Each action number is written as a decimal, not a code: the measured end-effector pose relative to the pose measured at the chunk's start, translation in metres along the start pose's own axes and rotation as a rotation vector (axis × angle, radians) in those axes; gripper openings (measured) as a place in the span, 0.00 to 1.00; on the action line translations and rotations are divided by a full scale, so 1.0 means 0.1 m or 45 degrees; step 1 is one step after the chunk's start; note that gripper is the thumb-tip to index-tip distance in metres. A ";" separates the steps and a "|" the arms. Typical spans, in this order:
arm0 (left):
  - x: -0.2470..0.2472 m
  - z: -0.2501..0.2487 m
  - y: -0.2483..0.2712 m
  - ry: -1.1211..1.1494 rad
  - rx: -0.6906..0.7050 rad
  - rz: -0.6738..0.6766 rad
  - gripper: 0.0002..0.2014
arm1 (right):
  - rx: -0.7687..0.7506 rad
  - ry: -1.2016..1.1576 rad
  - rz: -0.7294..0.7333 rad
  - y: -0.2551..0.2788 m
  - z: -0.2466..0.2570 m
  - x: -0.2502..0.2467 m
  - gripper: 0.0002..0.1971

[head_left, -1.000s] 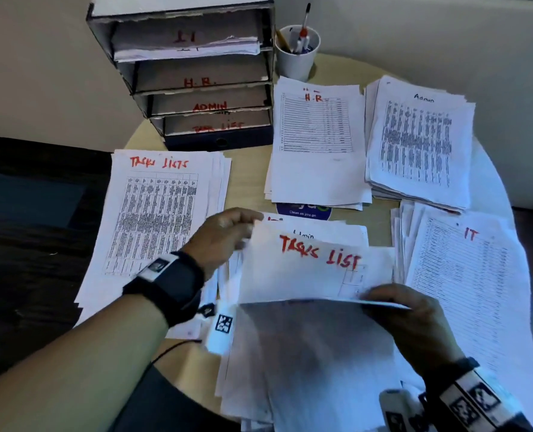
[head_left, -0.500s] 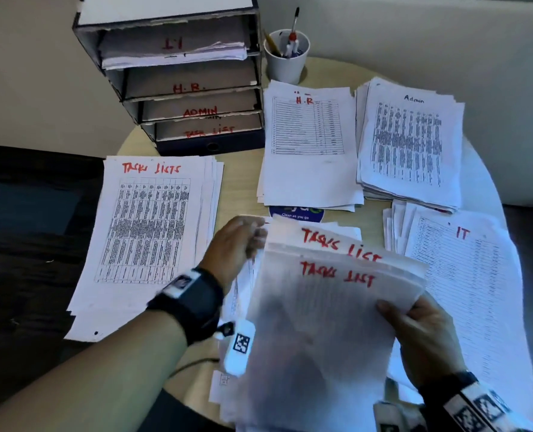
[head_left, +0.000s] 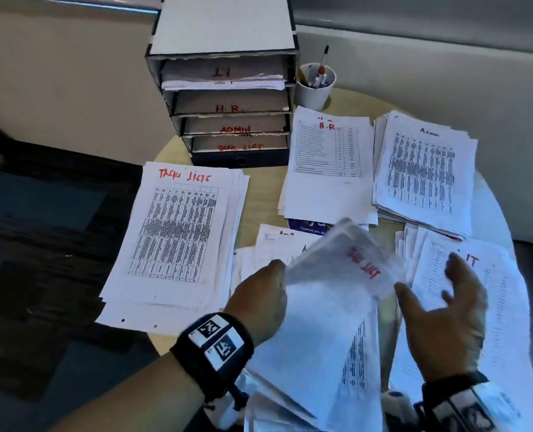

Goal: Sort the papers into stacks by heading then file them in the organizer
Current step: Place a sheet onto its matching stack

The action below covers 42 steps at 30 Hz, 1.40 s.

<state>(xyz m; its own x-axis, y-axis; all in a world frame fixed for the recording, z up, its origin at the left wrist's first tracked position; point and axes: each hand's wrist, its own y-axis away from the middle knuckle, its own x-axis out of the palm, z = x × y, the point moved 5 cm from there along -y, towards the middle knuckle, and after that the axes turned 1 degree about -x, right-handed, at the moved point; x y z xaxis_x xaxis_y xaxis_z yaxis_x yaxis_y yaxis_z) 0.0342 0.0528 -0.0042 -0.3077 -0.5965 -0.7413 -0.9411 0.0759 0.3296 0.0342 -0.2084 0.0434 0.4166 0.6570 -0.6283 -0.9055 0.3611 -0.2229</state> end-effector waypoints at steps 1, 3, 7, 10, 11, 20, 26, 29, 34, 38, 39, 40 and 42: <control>-0.12 -0.16 0.01 -0.154 0.105 -0.065 0.08 | -0.405 0.117 0.030 0.02 0.34 -0.05 0.27; -0.35 -0.54 0.06 -0.311 0.375 -0.177 0.09 | -0.917 0.339 0.273 0.13 0.91 0.01 0.23; -0.68 -1.04 0.14 -0.477 0.695 -0.203 0.09 | -0.895 0.820 0.682 0.04 1.19 0.29 0.14; -1.11 -0.97 0.05 -0.463 0.619 -0.397 0.04 | -0.631 0.688 0.829 -0.26 0.94 0.29 0.10; -1.28 -0.82 0.00 -0.440 0.522 -0.505 0.04 | -0.507 0.507 0.845 -0.36 0.86 0.22 0.10; -0.99 -0.23 -0.02 1.326 -0.063 -0.152 0.14 | 0.085 -0.448 0.496 -0.49 0.57 -0.06 0.11; -0.97 -0.55 0.06 1.061 0.145 -0.387 0.21 | 0.094 -0.454 0.223 -0.30 0.54 0.05 0.10; -0.83 -0.38 0.10 1.078 0.055 -0.365 0.20 | 0.138 -0.485 0.270 -0.17 0.48 0.15 0.11; -0.69 -0.22 0.13 1.121 -0.027 -0.318 0.21 | 0.173 -0.463 0.377 -0.03 0.32 0.27 0.12; -0.99 -0.32 0.14 1.104 0.078 -0.463 0.20 | 0.131 -0.344 0.365 -0.13 0.41 0.25 0.06; -1.16 -0.33 0.16 1.088 0.122 -0.517 0.20 | 0.067 -0.281 0.373 -0.16 0.49 0.23 0.06; -1.32 -0.34 0.19 1.049 0.173 -0.547 0.19 | -0.027 -0.231 0.394 -0.20 0.59 0.21 0.06; -1.63 -0.34 0.28 0.811 0.261 -0.545 0.17 | -0.335 -0.222 0.493 -0.24 0.91 0.17 0.09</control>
<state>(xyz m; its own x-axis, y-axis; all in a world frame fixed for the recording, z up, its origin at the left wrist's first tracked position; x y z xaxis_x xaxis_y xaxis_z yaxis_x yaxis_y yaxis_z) 0.0633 0.1250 0.1460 0.1676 -0.9448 -0.2815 -0.9856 -0.1545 -0.0684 0.0700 -0.1456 0.1054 0.0329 0.8187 -0.5733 -0.9766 -0.0957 -0.1927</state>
